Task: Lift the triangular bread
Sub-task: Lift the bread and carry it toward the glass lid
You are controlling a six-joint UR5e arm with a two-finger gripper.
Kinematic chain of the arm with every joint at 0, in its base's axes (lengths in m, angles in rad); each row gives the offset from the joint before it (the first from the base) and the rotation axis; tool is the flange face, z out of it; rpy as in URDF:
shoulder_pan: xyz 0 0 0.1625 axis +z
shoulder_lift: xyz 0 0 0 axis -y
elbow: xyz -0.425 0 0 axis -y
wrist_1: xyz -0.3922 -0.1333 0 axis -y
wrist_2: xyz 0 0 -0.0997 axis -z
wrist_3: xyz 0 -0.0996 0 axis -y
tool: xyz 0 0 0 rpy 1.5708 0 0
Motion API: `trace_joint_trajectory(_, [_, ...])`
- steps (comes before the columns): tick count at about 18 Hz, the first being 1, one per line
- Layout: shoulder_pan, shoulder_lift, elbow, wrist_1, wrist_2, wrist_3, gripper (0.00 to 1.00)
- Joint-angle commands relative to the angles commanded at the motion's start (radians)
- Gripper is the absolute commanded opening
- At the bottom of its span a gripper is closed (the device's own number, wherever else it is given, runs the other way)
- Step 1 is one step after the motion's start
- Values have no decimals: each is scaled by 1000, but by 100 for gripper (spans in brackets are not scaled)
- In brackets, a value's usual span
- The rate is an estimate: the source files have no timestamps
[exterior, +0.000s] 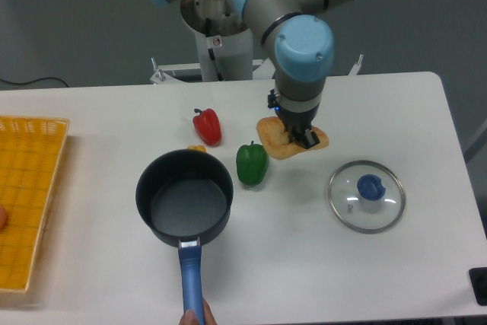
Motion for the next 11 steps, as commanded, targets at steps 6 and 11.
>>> trace_joint_trajectory(6, [12,2,-8,-3,-2,8,22])
trace_joint_trajectory(11, [21,3,-12,-3,-29,8,22])
